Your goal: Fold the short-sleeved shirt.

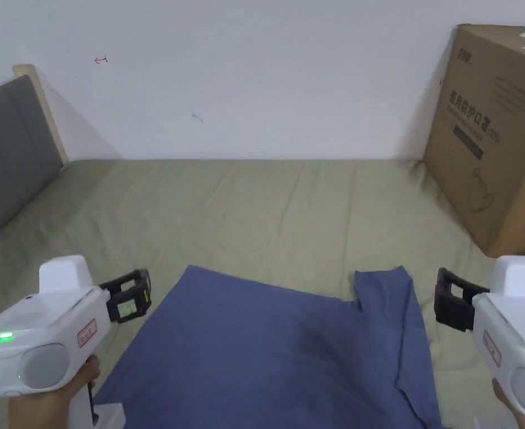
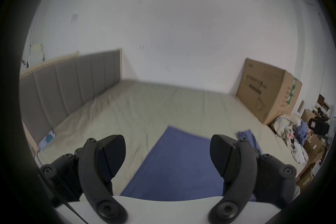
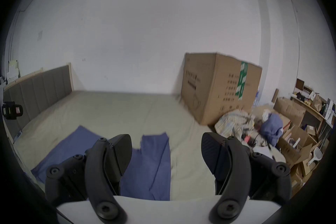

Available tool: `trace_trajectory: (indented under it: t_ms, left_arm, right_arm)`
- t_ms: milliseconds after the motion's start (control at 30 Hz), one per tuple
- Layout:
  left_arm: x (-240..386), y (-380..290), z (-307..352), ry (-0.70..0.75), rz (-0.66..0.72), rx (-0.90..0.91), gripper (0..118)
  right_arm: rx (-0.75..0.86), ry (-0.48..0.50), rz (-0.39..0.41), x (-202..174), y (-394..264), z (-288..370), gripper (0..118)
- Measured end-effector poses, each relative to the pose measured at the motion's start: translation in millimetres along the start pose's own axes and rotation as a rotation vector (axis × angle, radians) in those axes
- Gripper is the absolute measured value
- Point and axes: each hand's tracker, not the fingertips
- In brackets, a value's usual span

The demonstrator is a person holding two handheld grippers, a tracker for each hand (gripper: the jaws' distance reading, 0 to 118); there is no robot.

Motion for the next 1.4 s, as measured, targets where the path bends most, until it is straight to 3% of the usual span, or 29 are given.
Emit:
trace_trajectory:
  t_ms: [100,200,267,300,333,600,700,967,1267,1300,1333,1400]
  left_arm:
    - [15.1,11.3,7.4,-0.037,-0.014,0.104,96]
    - [31.2,12.4,12.0,-0.024,-0.089,0.169,75]
    - [37.8,8.3,8.7,-0.026,-0.124,0.181,35]
    - [40.5,6.9,7.8,-0.03,-0.129,0.18,17]
    - [42.6,5.2,6.7,-0.038,-0.126,0.175,0]
    - [47.8,-0.8,-8.7,-0.085,-0.125,0.121,0]
    - [48.1,1.0,-33.2,-0.105,-0.137,0.023,0]
    - [36.9,6.5,-162.6,-0.192,-0.064,-0.236,0]
    - [37.4,-21.3,-323.3,-0.142,-0.145,-0.45,0]
    - [33.5,-27.3,-343.0,-0.141,-0.138,-0.481,2]
    - [30.8,-32.5,-360.9,-0.142,-0.115,-0.496,14]
    - [28.1,-41.9,-394.7,-0.111,-0.098,-0.562,51]
  right_arm:
    - [0.065,-0.002,0.0,-4.4,11.5,14.5,79]
    - [0.117,0.002,0.004,-10.0,14.2,22.7,76]
    - [0.136,-0.005,0.023,-15.0,14.4,26.4,52]
    - [0.146,-0.008,0.028,-17.4,13.6,27.1,32]
    - [0.15,-0.01,0.026,-19.5,13.1,27.9,3]
    - [0.156,0.005,0.009,-22.2,12.8,18.0,0]
    - [0.143,0.012,0.001,-21.3,12.9,7.3,0]
    - [0.088,0.014,0.003,-14.3,7.6,-43.6,0]
    - [-0.021,-0.014,0.018,-6.4,-13.5,-126.3,0]
    - [-0.031,-0.017,0.019,-6.2,-16.3,-135.4,0]
    - [-0.042,-0.014,0.022,-5.1,-19.0,-144.5,0]
    - [-0.057,-0.02,0.027,-3.7,-24.6,-158.7,0]
